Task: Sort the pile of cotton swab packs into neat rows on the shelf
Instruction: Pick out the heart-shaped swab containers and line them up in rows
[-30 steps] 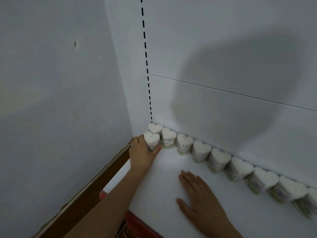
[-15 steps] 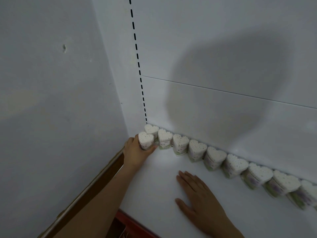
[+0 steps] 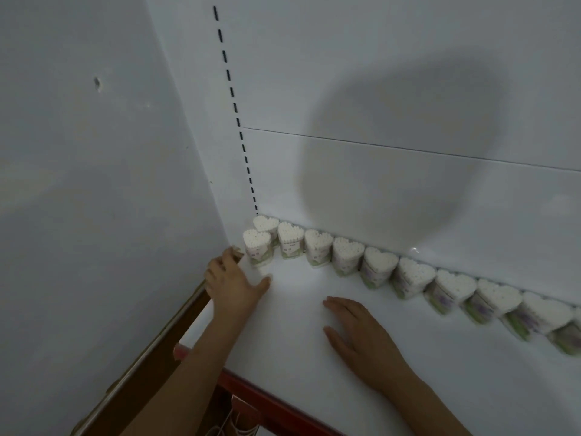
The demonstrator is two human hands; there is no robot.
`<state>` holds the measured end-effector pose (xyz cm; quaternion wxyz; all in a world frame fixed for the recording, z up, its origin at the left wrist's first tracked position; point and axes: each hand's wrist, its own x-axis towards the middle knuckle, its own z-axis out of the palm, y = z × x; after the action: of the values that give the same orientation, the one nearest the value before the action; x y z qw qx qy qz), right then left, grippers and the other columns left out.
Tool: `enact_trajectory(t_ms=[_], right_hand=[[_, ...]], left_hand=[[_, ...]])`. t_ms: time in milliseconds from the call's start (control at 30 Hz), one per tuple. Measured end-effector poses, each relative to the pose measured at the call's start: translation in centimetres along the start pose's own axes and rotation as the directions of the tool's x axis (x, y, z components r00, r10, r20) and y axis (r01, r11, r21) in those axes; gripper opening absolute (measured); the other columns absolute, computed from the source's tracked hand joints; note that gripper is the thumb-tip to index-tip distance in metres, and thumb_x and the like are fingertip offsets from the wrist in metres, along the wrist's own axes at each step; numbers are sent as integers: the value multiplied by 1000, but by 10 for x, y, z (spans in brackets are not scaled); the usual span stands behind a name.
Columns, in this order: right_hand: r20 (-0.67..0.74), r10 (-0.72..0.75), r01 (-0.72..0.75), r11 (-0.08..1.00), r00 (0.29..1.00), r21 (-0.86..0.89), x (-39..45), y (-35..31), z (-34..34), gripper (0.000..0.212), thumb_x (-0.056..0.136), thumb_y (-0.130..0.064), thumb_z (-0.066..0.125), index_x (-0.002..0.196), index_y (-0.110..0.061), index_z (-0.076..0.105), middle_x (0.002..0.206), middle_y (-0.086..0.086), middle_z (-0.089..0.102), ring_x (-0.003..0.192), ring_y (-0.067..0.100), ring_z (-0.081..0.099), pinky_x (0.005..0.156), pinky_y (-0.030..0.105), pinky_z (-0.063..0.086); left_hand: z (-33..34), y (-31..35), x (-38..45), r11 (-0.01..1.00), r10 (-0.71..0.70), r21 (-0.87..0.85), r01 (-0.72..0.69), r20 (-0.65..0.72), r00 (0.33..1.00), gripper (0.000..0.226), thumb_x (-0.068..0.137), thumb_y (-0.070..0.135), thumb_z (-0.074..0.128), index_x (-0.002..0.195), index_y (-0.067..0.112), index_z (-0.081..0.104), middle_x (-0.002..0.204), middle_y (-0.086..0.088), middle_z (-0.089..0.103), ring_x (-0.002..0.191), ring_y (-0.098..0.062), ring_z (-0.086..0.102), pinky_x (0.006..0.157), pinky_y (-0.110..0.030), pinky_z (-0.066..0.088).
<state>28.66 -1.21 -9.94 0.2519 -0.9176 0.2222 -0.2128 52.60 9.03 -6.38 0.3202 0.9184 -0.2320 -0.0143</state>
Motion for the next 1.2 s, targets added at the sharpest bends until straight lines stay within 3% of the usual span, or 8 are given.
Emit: enact_trajectory(t_ms=[100,200,400,533,667,800,1033,1200], right_hand=[[-66,50,-46,997,997,67,-11,-5,-21,55,95,-59,34,142,-32,47,137,-24,43,128,-12,36,110,17,34],[-188,131,-119,990,973,77,-30,-3,-59,47,98,-54,39,138,-30,52,135,-18,51,122,-6,46,102,16,39],[-466,287,-289,955,837,68,-88,27,-165,39,101,-37,48,137,-22,53,137,-9,53,128,4,46,104,18,38],[-604,376,-421,904,702,74,-164,60,-234,43,102,-38,48,142,-23,48,140,-9,49,130,4,42,107,17,34],[-733,421,-558,827,535,68,-253,109,-300,44,101,-37,49,141,-19,49,139,-5,49,130,8,42,108,21,34],[-799,471,-729,682,374,61,-346,166,-365,47,97,-35,55,139,-15,50,139,1,50,131,15,42,108,29,34],[-807,589,-955,260,38,145,-509,241,-424,64,91,-39,62,147,-18,41,150,9,42,139,29,33,114,43,27],[-830,556,-964,196,-42,180,-558,278,-441,71,90,-43,64,149,-14,37,154,15,33,144,34,26,117,47,25]], left_hand=[[2,13,-56,981,152,-105,-161,-84,985,54,79,26,81,121,10,53,118,-12,48,109,-33,49,88,-42,44],[26,47,-100,889,429,-235,-393,126,894,31,88,17,71,108,26,49,105,7,47,93,-6,54,73,-17,44],[96,163,-189,607,795,-467,-644,346,498,28,93,26,62,120,25,53,110,15,51,100,3,48,81,-11,41],[134,242,-268,385,913,-587,-713,354,201,39,97,36,52,133,20,53,123,16,48,114,-3,47,94,-20,40],[170,317,-358,193,960,-641,-743,279,9,42,95,41,44,129,20,55,123,6,54,113,-11,52,94,-29,48],[207,380,-441,153,962,-606,-780,272,-22,45,91,44,45,128,23,59,131,1,54,123,-19,46,96,-38,50],[253,455,-554,154,924,-430,-889,381,-24,67,82,60,46,142,29,51,148,-13,45,140,-36,36,113,-55,32],[281,464,-589,140,893,-327,-935,449,-23,68,86,59,41,145,27,50,158,-15,36,145,-37,30,121,-51,7]])
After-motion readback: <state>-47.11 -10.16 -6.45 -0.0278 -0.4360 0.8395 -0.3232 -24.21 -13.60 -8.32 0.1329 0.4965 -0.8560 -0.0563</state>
